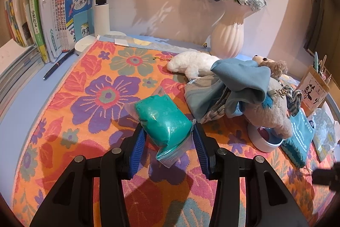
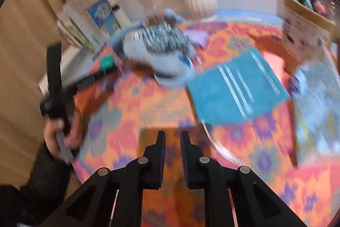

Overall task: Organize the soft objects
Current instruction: 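Grasp the teal drawstring pouch with the right tool while the left tool holds the gel pack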

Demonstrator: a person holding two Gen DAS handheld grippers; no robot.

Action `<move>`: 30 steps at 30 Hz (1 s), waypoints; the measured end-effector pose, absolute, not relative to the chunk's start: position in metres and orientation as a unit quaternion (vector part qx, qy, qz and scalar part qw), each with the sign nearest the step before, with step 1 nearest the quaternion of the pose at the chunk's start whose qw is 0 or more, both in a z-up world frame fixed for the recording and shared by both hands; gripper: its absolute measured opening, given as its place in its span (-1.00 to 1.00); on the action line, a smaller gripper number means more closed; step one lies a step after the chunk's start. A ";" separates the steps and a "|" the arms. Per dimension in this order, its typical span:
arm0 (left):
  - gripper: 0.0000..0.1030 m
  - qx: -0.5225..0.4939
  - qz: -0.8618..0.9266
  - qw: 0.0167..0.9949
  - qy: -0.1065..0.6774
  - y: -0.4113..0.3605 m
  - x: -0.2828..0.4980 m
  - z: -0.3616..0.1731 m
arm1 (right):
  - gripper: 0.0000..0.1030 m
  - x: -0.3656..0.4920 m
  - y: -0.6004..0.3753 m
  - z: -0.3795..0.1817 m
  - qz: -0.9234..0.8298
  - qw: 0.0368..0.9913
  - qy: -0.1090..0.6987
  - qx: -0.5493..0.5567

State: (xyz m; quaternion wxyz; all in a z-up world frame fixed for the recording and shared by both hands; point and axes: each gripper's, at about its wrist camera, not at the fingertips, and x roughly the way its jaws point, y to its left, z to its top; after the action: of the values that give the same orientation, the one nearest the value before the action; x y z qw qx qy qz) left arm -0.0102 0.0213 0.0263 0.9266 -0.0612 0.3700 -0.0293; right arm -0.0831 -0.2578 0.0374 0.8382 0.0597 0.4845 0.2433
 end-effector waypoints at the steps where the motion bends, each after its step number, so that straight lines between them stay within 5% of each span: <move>1: -0.18 -0.060 -0.030 0.927 0.370 0.021 -0.010 0.026 | -0.49 -0.085 -0.264 0.036 0.234 0.835 0.494 0.065; 3: -0.18 -0.059 -0.030 0.927 0.369 0.021 -0.011 0.027 | 0.31 -0.084 -0.281 0.035 0.200 0.842 0.492 0.093; 4: -0.17 -0.059 -0.031 0.927 0.368 0.021 -0.011 0.027 | 0.87 -0.082 -0.289 0.035 0.187 0.850 0.480 0.107; 5: -0.16 -0.060 -0.031 0.927 0.368 0.021 -0.011 0.027 | 1.00 -0.082 -0.295 0.037 0.178 0.858 0.467 0.122; 11: -0.16 -0.060 -0.033 0.927 0.369 0.021 -0.011 0.027 | 1.00 -0.029 -0.293 0.012 0.179 0.830 0.495 0.188; 21: -0.15 -0.080 -0.040 0.925 0.369 0.026 -0.010 0.027 | 0.95 0.003 -0.239 0.002 0.077 0.869 0.486 0.055; 24: -0.15 -0.079 -0.042 0.925 0.369 0.026 -0.010 0.027 | 0.50 -0.006 -0.235 0.005 0.067 0.880 0.471 0.020; 28: -0.15 -0.077 -0.040 0.926 0.367 0.025 -0.010 0.028 | -0.33 -0.016 -0.248 0.012 0.076 0.888 0.452 0.040; 30: -0.15 -0.075 -0.038 0.927 0.367 0.024 -0.010 0.028 | -0.46 -0.023 -0.253 0.015 0.083 0.891 0.443 0.056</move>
State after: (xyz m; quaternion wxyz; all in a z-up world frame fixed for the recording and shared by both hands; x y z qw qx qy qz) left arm -0.0104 0.0243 0.0281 0.9266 -0.0749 0.3666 -0.0376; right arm -0.0229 -0.2532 0.0153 0.8911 0.0560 0.4426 0.0829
